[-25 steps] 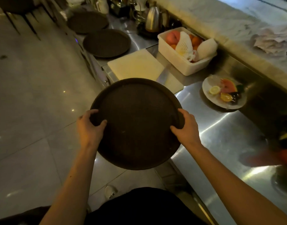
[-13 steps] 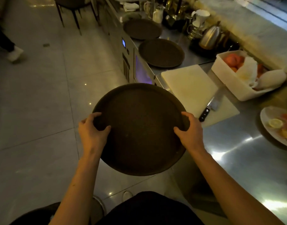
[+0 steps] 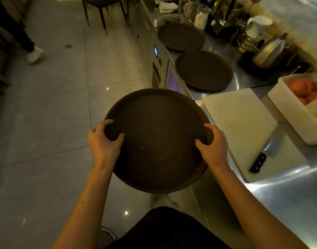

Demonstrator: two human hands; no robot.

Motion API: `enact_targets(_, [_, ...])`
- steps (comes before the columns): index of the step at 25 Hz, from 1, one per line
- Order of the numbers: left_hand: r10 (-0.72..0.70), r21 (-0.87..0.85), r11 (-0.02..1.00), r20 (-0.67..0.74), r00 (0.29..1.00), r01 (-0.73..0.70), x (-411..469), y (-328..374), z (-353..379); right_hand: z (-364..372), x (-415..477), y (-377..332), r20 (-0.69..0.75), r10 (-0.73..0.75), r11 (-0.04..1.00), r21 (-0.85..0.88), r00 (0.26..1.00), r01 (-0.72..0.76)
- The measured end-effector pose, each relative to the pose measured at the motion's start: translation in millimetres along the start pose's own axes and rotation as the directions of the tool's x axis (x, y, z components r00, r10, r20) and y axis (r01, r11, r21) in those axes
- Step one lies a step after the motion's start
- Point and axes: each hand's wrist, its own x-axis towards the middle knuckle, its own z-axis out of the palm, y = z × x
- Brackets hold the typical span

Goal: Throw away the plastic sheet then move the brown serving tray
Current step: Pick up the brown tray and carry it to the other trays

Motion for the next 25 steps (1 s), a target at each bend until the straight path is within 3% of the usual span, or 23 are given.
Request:
enact_targets(6, [0.040,0.044,0.998,-0.007,0.999,-0.039,79,55,45,13,101,0,-0.041,-0.020,1.000,0.015,0.999,0.021])
enact_targets(12, [0.096,0.058,0.994,0.032,0.995,-0.097,140,96,103,2,168,8,-0.072,0.057,0.998,0.028,0.996,-0.055])
enact_targets(25, [0.157,0.067,0.980,0.308,0.938,-0.186,308,146,234,20,293,6,-0.270,0.234,0.963,-0.070,0.934,-0.261])
